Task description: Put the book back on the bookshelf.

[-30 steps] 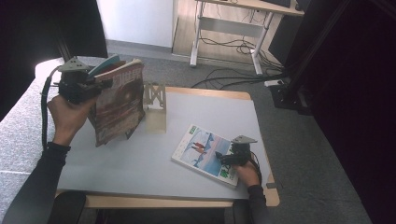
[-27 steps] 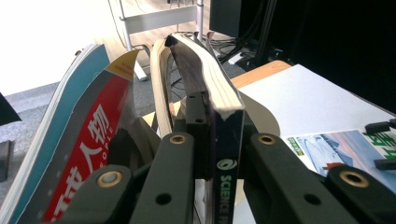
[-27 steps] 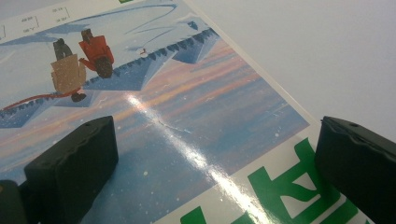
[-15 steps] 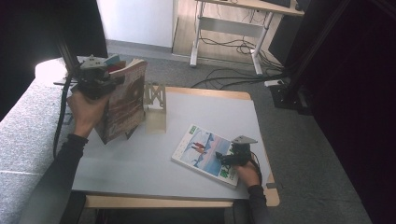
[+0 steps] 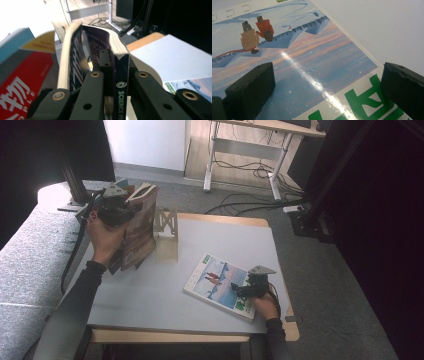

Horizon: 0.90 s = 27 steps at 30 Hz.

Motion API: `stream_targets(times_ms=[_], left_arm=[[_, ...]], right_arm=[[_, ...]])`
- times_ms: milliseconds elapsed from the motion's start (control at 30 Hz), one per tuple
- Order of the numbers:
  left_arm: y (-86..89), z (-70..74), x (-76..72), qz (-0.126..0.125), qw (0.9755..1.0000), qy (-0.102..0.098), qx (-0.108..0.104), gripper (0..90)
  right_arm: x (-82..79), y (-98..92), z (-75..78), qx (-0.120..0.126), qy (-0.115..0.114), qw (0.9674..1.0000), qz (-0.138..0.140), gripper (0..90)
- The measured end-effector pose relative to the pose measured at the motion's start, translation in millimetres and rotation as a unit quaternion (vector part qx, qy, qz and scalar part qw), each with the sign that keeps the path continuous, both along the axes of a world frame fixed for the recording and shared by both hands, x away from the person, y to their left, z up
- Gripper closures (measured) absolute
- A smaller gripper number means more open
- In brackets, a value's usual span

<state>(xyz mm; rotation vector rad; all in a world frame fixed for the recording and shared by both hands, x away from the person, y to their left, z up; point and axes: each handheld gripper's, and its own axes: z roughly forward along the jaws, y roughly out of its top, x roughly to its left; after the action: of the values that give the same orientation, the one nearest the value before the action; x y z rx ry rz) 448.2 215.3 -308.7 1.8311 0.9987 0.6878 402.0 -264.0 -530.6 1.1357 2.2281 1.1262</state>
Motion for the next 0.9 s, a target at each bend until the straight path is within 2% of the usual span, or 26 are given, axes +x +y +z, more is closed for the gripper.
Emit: stream_targets(times_ms=[133,500,767,833,900], left_arm=[[4.4,1.1,-2.4,-0.002,0.9999,0.009,0.005,83.2],[20.5,5.2,-13.1,-0.004,0.9979,0.063,0.018,81.7],[20.5,9.6,-19.8,-0.013,0.9966,0.077,0.028,77.5],[19.2,9.9,-21.1,-0.015,0.9959,0.082,0.035,81.2],[18.8,9.5,-21.8,-0.018,0.9955,0.089,0.029,82.3]], right_arm=[[0.0,0.0,-0.1,0.000,0.000,1.0000,0.000,0.0],[-0.2,0.0,-0.2,0.001,-0.001,1.0000,0.000,0.0],[-0.2,-0.1,-0.2,0.000,-0.001,1.0000,0.000,0.0],[-0.3,0.0,-0.2,0.000,-0.001,1.0000,0.000,0.0],[-0.3,0.0,-0.2,0.001,-0.001,1.0000,0.000,0.0]])
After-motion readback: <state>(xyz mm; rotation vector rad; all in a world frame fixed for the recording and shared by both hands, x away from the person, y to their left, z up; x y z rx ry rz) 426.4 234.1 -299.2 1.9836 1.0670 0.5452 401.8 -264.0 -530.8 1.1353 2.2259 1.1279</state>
